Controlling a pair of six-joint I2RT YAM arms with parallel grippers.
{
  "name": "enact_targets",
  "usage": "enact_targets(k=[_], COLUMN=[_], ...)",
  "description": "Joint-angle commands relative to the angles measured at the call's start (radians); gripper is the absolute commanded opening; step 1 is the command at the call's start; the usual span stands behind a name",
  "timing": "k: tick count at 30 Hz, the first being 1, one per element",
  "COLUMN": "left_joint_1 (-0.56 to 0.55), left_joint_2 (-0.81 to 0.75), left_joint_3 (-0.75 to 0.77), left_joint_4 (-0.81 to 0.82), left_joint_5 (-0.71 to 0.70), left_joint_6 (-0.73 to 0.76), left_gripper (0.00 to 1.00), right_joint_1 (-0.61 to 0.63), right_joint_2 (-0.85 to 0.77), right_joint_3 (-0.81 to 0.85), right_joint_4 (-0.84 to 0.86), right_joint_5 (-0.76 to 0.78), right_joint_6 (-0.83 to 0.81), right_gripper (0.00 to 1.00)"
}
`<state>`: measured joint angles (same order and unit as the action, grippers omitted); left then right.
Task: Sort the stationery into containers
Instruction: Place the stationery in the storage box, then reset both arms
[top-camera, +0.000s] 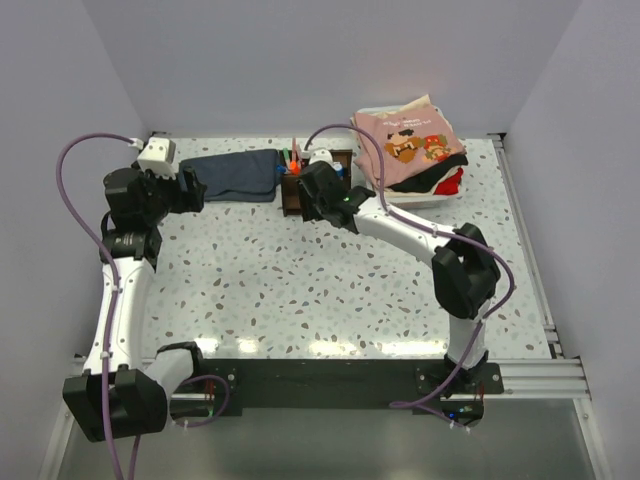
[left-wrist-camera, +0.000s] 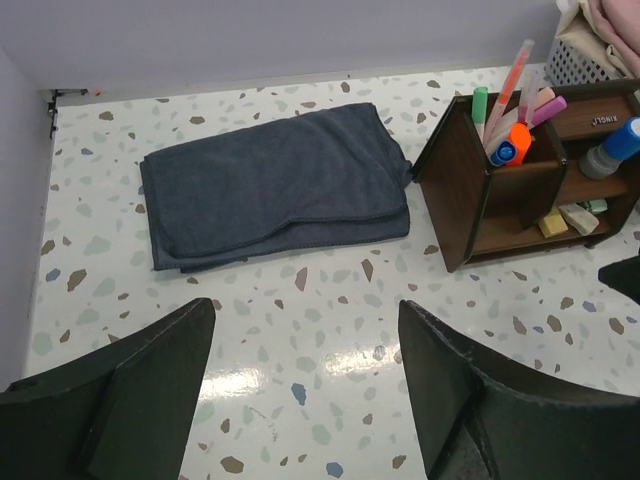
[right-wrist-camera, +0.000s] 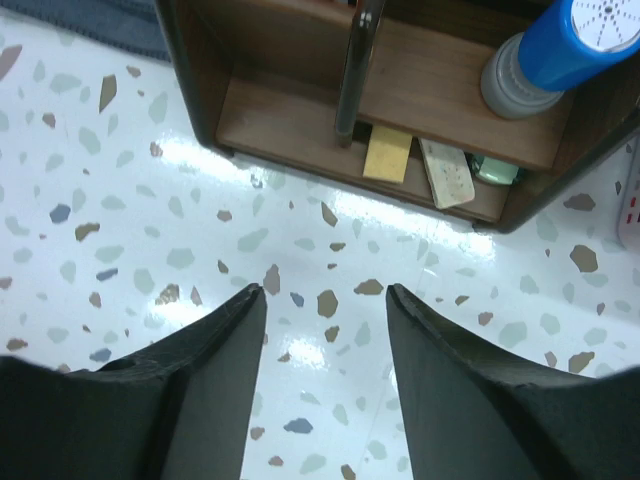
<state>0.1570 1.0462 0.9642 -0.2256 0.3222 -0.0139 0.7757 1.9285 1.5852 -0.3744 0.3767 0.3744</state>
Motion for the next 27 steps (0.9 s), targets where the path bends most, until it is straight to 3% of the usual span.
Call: enact_targets(k=[1,2,3,4,5,8,9,13,14,17,18,19,21,22,24,25,26,27], left_joint_1=[0.007,0.007,0.007,0.004,0.004,0.003,0.004,0.004,0.001,0.001,0.000,-0.001,-0.002,-0.001,-0.004,-0.004,-0.005,-0.007], left_joint_2=[-0.031,-0.032,-0.035,-0.037,-0.038,-0.041,-0.043,-0.044,-0.045,-0.043,-0.041,-0.040,-0.038,-0.037,-0.029,-0.025,-0.012,-0.003], left_joint_3=[0.028,0.027,0.027,0.028,0.030,0.033,0.030,-0.007,-0.028,-0.070,-0.080,-0.091,-0.128,-0.139,-0.168,-0.173,-0.179,-0.182], left_joint_4=[0.005,0.002,-0.001,-0.001,-0.001,0.000,0.005,0.015,0.017,0.017,0.017,0.017,0.022,0.023,0.032,0.032,0.034,0.038], left_joint_5=[0.035,0.041,0.046,0.046,0.051,0.075,0.081,0.121,0.135,0.175,0.179,0.184,0.183,0.183,0.184,0.184,0.184,0.184], left_joint_6=[0.009,0.009,0.009,0.009,0.009,0.009,0.009,0.037,0.037,0.038,0.038,0.043,0.049,0.055,0.066,0.075,0.081,0.087], left_gripper=[0.79,0.79,0.78,0.78,0.78,0.78,0.78,0.79,0.79,0.79,0.79,0.79,0.79,0.90,1.00,1.00,1.00,1.00], right_joint_1=[-0.007,-0.015,-0.022,-0.027,-0.036,-0.042,-0.042,-0.084,-0.120,-0.196,-0.214,-0.233,-0.292,-0.312,-0.366,-0.380,-0.400,-0.407], right_joint_2=[-0.108,-0.143,-0.160,-0.177,-0.210,-0.261,-0.296,-0.390,-0.407,-0.462,-0.476,-0.512,-0.548,-0.587,-0.635,-0.654,-0.695,-0.716], right_joint_3=[-0.086,-0.124,-0.143,-0.162,-0.194,-0.247,-0.263,-0.372,-0.410,-0.470,-0.484,-0.497,-0.540,-0.559,-0.606,-0.623,-0.646,-0.659], right_joint_4=[0.045,0.055,0.060,0.066,0.071,0.046,0.043,0.074,0.075,0.081,0.080,0.081,0.080,0.084,0.086,0.092,0.088,0.083], right_joint_5=[-0.051,-0.077,-0.114,-0.169,-0.250,-0.375,-0.375,-0.262,-0.260,-0.298,-0.314,-0.323,-0.340,-0.320,-0.270,-0.203,-0.188,-0.167], right_joint_6=[-0.112,-0.164,-0.190,-0.221,-0.288,-0.426,-0.439,-0.388,-0.382,-0.403,-0.410,-0.416,-0.422,-0.417,-0.381,-0.382,-0.382,-0.381], right_gripper=[0.58,0.60,0.54,0.45,0.26,0.06,0.06,0.45,0.48,0.48,0.44,0.30,0.26,0.43,0.63,0.79,0.86,0.99])
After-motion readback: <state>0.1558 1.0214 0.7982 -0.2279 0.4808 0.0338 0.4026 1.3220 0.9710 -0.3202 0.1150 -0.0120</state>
